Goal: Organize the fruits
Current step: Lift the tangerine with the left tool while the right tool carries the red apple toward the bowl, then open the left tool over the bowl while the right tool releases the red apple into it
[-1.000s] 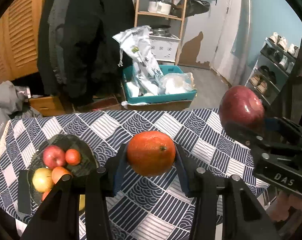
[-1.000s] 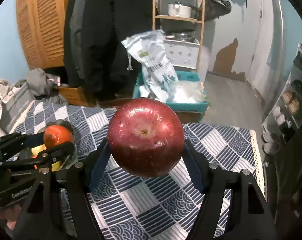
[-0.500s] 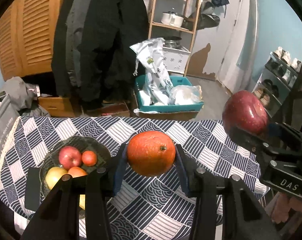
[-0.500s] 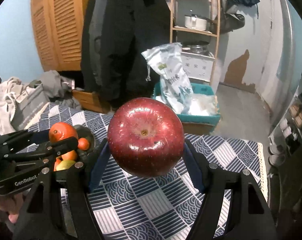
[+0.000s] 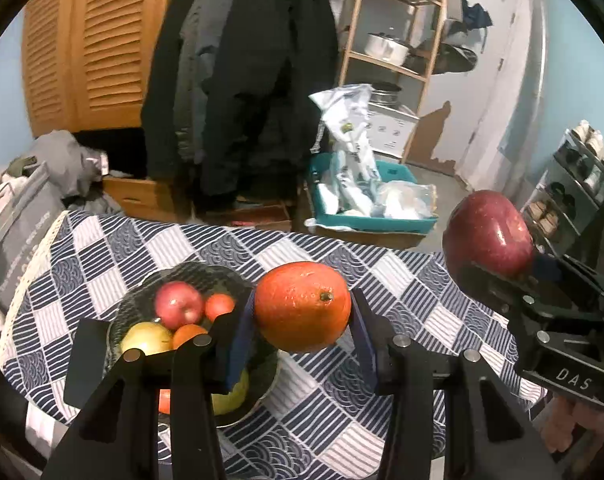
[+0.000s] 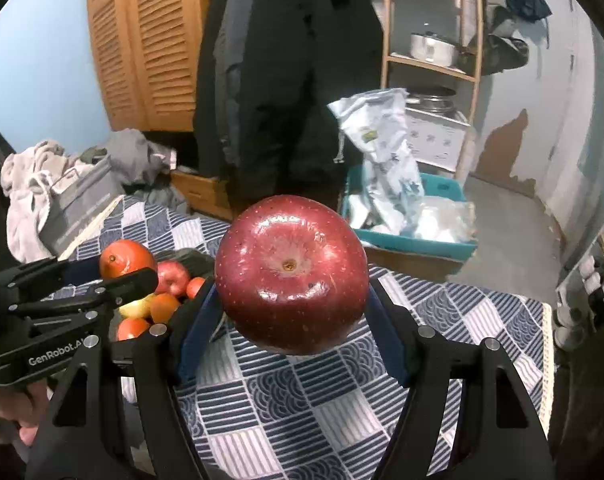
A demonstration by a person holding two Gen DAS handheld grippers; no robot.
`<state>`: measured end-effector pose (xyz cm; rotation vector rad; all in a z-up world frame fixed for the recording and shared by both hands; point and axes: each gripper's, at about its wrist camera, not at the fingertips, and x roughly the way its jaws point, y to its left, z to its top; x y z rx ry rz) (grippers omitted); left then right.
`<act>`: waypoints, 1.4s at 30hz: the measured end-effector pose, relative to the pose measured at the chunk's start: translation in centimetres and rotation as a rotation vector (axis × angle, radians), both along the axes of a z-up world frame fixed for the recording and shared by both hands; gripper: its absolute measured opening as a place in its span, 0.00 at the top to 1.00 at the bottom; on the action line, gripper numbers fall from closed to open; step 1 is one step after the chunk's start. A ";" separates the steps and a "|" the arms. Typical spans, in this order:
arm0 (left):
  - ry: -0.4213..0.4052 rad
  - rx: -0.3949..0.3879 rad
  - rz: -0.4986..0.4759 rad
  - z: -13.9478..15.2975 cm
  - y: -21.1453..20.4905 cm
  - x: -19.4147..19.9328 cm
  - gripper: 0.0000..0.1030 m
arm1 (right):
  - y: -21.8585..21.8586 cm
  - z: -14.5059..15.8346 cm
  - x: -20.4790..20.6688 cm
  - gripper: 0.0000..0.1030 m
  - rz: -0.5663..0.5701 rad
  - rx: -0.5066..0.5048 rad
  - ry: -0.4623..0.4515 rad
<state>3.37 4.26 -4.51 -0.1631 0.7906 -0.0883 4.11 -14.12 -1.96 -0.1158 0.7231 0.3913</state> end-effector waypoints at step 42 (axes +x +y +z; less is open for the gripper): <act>0.320 -0.028 0.268 -13.3 12.3 2.4 0.54 | 14.5 -16.3 7.1 0.30 0.210 -0.077 0.384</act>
